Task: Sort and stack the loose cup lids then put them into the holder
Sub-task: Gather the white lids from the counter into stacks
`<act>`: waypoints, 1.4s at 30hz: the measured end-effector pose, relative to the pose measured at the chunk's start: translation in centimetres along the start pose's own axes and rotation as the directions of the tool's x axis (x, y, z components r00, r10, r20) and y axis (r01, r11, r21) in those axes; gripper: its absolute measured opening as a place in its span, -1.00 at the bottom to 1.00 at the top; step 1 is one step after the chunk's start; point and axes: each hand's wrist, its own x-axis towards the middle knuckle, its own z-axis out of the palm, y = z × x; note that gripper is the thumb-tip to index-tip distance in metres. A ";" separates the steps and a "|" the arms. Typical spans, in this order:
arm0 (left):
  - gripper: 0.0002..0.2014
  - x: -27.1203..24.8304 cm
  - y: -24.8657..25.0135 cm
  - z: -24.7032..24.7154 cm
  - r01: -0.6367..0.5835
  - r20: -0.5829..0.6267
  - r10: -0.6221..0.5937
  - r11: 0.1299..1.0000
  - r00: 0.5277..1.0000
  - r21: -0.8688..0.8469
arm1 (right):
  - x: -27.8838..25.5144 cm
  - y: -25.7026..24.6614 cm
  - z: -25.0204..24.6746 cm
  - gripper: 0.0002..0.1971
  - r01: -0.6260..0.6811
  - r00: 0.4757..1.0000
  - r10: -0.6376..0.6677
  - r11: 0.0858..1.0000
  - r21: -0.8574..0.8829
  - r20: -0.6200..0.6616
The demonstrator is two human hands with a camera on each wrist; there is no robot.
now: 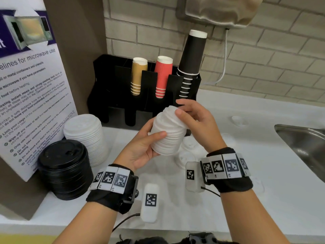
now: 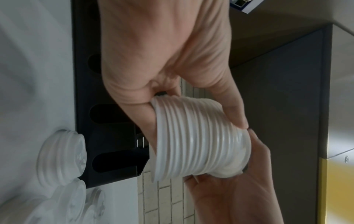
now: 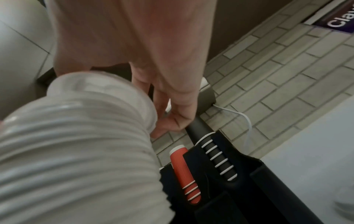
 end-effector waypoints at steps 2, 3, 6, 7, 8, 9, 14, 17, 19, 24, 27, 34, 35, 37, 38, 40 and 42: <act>-0.35 -0.1 0.0 0.0 -0.001 -0.004 0.001 1.000 1.000 0.016 | 0.0 -0.2 0.2 -0.72 0.045 0.999 -0.045 0.997 -0.068 0.000; -0.37 -0.1 -0.1 0.0 0.000 -0.007 0.000 1.000 1.000 0.021 | 0.0 -0.3 0.4 -0.74 0.071 0.997 -0.071 0.993 -0.097 0.006; -0.44 0.0 -0.2 0.0 -0.006 -0.032 0.007 0.999 0.999 0.032 | -0.2 -0.4 1.0 -0.76 0.139 0.990 -0.134 0.974 -0.179 0.039; -0.45 0.0 -0.2 0.0 -0.009 -0.041 0.010 0.999 0.999 0.035 | -0.2 -0.5 1.1 -0.75 0.152 0.988 -0.146 0.967 -0.204 0.044; -0.45 0.0 -0.2 0.0 -0.011 -0.048 0.013 0.999 0.999 0.035 | -0.1 -0.5 1.2 -0.75 0.164 0.986 -0.158 0.961 -0.225 0.045; -0.45 0.1 -0.1 0.0 -0.014 -0.051 0.016 0.999 0.999 0.033 | -0.1 -0.5 1.2 -0.74 0.176 0.984 -0.170 0.955 -0.240 0.047; -0.45 0.1 0.1 -0.3 -0.008 -0.074 0.007 1.000 0.997 -0.018 | -0.3 0.1 1.0 -0.68 0.133 0.991 -0.129 0.968 -0.215 0.032; -0.40 0.1 0.0 -0.3 0.050 -0.129 -0.060 0.996 0.990 -0.079 | -0.7 0.8 0.8 -0.60 0.086 0.993 -0.065 0.970 -0.225 0.101; -0.42 0.4 -0.1 -0.3 0.147 -0.179 -0.170 0.980 0.969 -0.136 | -1.2 1.4 0.9 -0.55 0.075 0.984 -0.030 0.963 -0.258 0.174; -0.54 1.1 -1.1 -0.6 0.391 -0.261 -0.385 0.920 0.885 -0.031 | -2.7 3.9 1.0 -0.47 -0.028 0.967 0.110 0.943 -0.331 0.229; -0.60 1.0 -1.9 -0.1 0.442 -0.303 -0.400 0.893 0.865 0.083 | -3.8 5.4 1.1 -0.46 -0.105 0.953 0.196 0.929 -0.355 0.232; -0.59 0.6 -2.2 0.7 0.492 -0.344 -0.398 0.834 0.851 0.252 | -4.9 6.9 1.9 -0.39 -0.173 0.942 0.255 0.926 -0.336 0.219; -0.61 0.3 -1.9 0.7 0.490 -0.352 -0.383 0.818 0.854 0.301 | -4.9 6.9 2.1 -0.37 -0.171 0.938 0.260 0.922 -0.347 0.230; -0.63 -0.1 -1.0 0.6 0.501 -0.384 -0.354 0.763 0.853 0.408 | -5.1 6.6 2.7 -0.32 -0.161 0.926 0.271 0.913 -0.375 0.264; -0.65 -0.2 -0.7 0.4 0.509 -0.398 -0.345 0.734 0.850 0.450 | -5.1 6.6 2.9 -0.29 -0.157 0.918 0.279 0.909 -0.387 0.283; -0.73 -0.5 -0.1 -0.1 0.517 -0.407 -0.334 0.677 0.850 0.524 | -5.1 6.4 3.0 -0.19 -0.164 0.900 0.302 0.903 -0.396 0.315; -0.72 -0.8 0.0 -0.7 0.499 -0.397 -0.310 0.633 0.864 0.592 | -5.1 6.4 2.6 -0.08 -0.197 0.890 0.337 0.892 -0.408 0.308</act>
